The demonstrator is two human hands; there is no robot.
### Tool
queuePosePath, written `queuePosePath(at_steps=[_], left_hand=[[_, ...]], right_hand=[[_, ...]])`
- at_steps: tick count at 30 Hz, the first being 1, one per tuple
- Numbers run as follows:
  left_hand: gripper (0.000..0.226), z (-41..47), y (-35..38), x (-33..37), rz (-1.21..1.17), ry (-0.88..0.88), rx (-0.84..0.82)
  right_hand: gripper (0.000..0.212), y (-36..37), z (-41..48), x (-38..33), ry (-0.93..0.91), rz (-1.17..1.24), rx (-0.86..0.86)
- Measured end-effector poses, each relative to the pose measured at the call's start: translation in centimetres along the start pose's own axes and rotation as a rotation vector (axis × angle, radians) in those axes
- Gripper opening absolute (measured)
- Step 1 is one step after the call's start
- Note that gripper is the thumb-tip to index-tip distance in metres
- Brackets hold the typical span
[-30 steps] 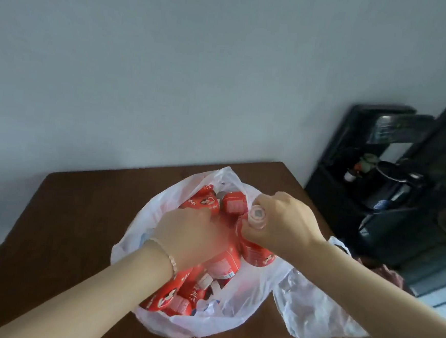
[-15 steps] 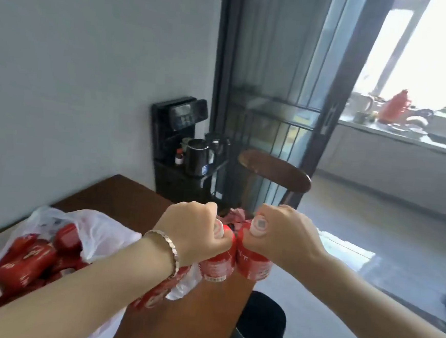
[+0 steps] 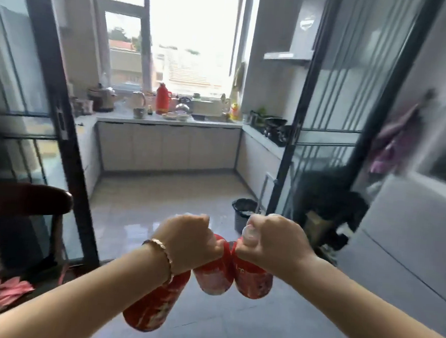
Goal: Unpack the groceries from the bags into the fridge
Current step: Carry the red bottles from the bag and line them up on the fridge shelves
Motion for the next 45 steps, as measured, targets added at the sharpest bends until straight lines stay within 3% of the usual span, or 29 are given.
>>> queuePosePath(at_steps=[2,4,6,9,11,14,21,25,31,33,38,43,45], left_hand=[[0.065,4.8,0.9,5.7,0.133,0.177,-0.063],[0.046,10.9,2.3,8.8,0.155,0.141,-0.036],[0.034,15.8,3.3,12.4,0.098,0.222,-0.100],[0.048,21.8,5.5,16.3,-0.014,0.301,-0.097],[0.030,26.8,5.9,18.2,-0.172,0.271,-0.019],[0.034,34.6,6.3,22.0,-0.279,0.256,0.095],[0.032,53.5,6.6,31.2,-0.300,0.510,0.108],[0.037,63.4,5.3,37.4,-0.328,0.622,0.129],[0.040,74.7,4.7,46.5,-0.375,0.710,0.156],[0.039,78.5,5.1,49.1,-0.437,0.690,0.167],[0.037,88.5,3.6,56.2,-0.515,0.643,0.216],[0.033,96.0,-1.9,61.7,-0.452,0.666,0.441],[0.033,98.9,-3.5,64.1,-0.415,0.687,0.518]], right_hand=[[0.033,-1.2,-0.1,6.2,0.060,-0.013,0.008],[0.030,-2.1,-0.2,12.9,0.141,-0.019,-0.010],[0.030,-3.3,-0.1,18.9,0.224,-0.046,-0.029],[0.031,-4.4,0.3,26.3,0.363,-0.048,-0.042],[0.025,-5.1,0.6,31.6,0.447,-0.041,-0.040],[0.028,-6.4,2.0,40.0,0.566,-0.056,-0.024],[0.032,-11.2,5.8,56.4,0.816,-0.130,0.072],[0.021,-14.6,7.1,65.4,0.950,-0.159,0.142],[0.029,-18.1,8.0,78.1,1.065,-0.205,0.307],[0.021,-18.9,7.7,82.6,1.103,-0.229,0.368],[0.027,-23.8,8.0,95.0,1.128,-0.274,0.597],[0.026,-31.2,8.6,102.0,1.055,-0.405,0.932],[0.026,-33.0,8.8,105.1,1.073,-0.384,0.992]])
Point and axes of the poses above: each hand's wrist, its own z-axis towards the middle knuckle, its own y-axis out of the palm, x = y × z, the point moved 8 cm from there along z, towards the middle knuckle, and after that the axes turned 5 degrees about -x, right-handed, at the moved point
